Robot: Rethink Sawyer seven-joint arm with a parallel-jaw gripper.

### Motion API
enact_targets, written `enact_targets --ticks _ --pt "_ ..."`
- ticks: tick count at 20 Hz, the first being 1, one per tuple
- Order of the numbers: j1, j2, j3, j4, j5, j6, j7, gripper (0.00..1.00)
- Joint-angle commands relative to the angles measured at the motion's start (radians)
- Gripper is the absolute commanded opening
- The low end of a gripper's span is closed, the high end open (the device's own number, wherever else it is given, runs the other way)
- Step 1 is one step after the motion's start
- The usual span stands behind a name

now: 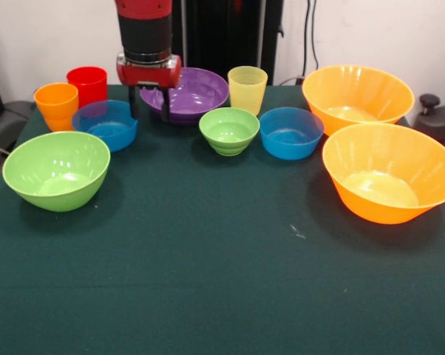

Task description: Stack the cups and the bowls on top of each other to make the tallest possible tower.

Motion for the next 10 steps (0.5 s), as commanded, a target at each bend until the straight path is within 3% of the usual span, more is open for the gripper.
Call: enact_targets --ticks 1,10 --pt "0.052 0.071 0.007 -0.025 -0.045 -0.097 0.076 1.0" --pt "0.118 0.074 -0.078 -0.055 -0.062 -0.139 0.077 1.0"
